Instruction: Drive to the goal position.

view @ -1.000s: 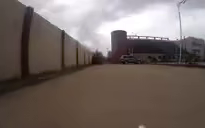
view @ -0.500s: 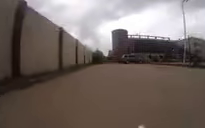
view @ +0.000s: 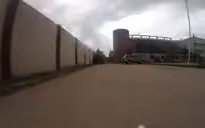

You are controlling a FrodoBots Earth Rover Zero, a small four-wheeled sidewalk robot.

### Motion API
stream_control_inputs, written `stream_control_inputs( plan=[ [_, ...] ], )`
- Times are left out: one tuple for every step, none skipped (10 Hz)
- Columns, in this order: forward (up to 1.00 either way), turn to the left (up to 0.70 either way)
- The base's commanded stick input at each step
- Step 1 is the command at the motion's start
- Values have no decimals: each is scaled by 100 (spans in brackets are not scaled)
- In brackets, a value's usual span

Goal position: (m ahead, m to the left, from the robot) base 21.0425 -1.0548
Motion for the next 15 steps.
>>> stream_control_inputs(
  plan=[
    [100,0],
    [100,0],
    [100,0],
    [100,0],
    [100,0],
    [100,0],
    [100,0],
    [100,0],
    [100,0],
    [100,0],
    [100,-4],
    [100,-21],
    [100,-15],
    [100,0],
    [100,0]
  ],
)
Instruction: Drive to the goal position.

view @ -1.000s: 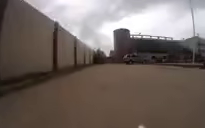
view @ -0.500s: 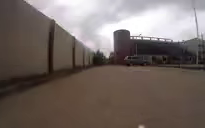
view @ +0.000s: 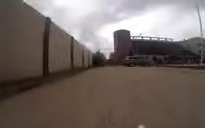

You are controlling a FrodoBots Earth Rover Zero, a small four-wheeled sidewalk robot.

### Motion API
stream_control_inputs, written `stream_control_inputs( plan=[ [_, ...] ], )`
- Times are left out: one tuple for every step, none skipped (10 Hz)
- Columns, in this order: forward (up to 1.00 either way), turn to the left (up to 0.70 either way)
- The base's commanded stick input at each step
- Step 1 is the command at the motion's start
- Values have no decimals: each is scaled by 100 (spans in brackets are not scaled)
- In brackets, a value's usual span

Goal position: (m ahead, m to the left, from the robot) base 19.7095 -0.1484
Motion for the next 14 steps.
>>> stream_control_inputs(
  plan=[
    [100,0],
    [100,0],
    [100,0],
    [100,0],
    [100,0],
    [100,0],
    [100,0],
    [100,0],
    [100,0],
    [100,0],
    [100,0],
    [100,0],
    [100,0],
    [100,-19]
  ],
)
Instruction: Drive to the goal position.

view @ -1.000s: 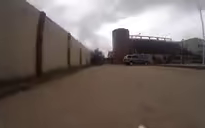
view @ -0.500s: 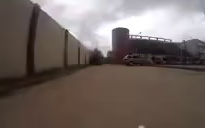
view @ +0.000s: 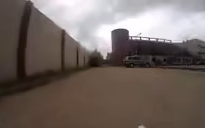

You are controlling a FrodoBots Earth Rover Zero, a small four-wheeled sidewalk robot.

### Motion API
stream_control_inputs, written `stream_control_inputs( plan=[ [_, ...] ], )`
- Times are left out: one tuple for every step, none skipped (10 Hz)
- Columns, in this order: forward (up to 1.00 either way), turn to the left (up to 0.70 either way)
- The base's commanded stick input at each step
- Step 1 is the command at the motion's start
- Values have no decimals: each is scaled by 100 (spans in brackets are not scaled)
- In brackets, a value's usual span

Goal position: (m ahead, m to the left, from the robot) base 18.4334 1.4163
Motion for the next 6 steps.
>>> stream_control_inputs(
  plan=[
    [100,-1],
    [100,0],
    [100,0],
    [100,0],
    [100,0],
    [100,0]
  ],
)
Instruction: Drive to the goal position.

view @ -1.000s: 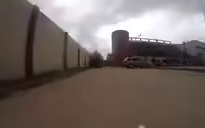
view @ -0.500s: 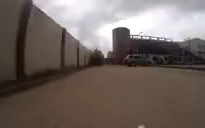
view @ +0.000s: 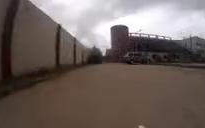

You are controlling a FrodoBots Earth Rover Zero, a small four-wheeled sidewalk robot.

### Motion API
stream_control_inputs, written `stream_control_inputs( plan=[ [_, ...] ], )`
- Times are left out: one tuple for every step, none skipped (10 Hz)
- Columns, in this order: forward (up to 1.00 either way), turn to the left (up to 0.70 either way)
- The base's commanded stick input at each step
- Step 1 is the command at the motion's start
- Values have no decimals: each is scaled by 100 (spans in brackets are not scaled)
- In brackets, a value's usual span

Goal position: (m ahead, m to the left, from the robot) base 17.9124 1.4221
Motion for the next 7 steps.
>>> stream_control_inputs(
  plan=[
    [100,0],
    [100,0],
    [100,0],
    [100,0],
    [100,0],
    [100,0],
    [100,0]
  ],
)
